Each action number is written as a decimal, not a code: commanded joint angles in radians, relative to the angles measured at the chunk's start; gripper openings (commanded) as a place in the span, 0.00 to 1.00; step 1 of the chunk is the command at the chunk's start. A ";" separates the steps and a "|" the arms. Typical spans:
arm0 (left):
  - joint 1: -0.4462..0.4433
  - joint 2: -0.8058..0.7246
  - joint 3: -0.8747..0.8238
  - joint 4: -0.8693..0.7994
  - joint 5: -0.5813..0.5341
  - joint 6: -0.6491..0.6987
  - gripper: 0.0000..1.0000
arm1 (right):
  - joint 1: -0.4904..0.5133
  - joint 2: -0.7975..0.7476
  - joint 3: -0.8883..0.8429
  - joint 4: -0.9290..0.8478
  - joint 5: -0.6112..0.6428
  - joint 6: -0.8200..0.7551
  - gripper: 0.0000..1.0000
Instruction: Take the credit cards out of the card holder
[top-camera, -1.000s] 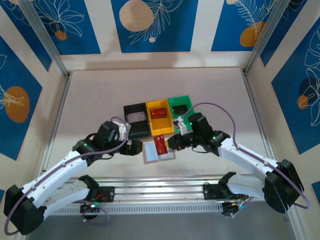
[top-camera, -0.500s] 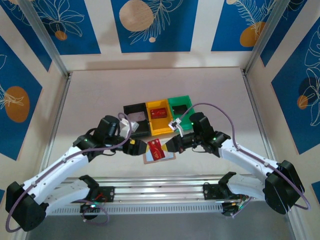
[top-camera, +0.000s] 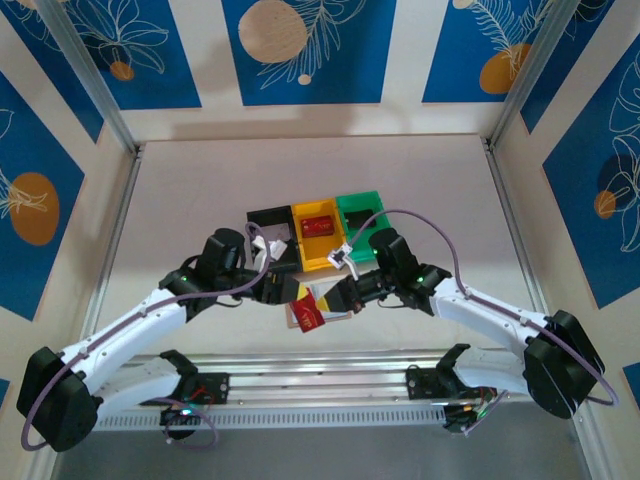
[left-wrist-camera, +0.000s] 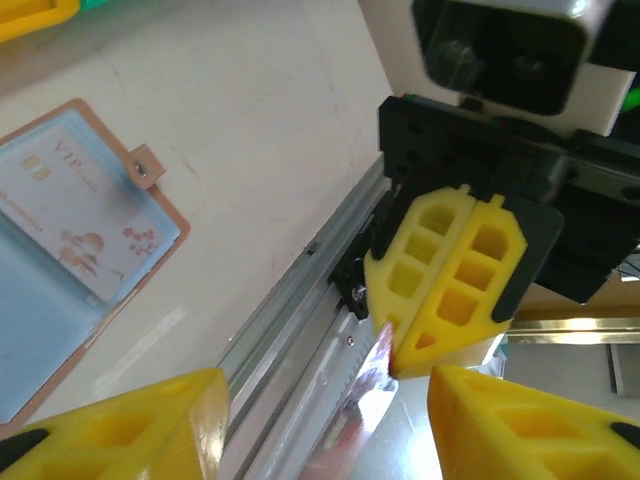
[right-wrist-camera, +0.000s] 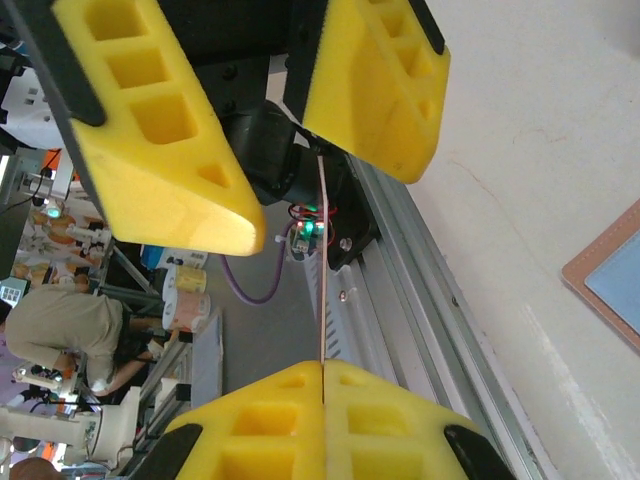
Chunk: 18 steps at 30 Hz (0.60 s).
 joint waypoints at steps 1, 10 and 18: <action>0.008 -0.007 -0.019 0.066 0.053 -0.030 0.49 | 0.009 0.012 0.026 0.015 -0.021 -0.006 0.00; 0.009 -0.007 -0.063 0.142 0.100 -0.074 0.33 | 0.021 0.037 0.031 0.051 -0.019 0.015 0.00; 0.009 -0.015 -0.075 0.167 0.119 -0.088 0.21 | 0.026 0.065 0.040 0.063 -0.010 0.026 0.00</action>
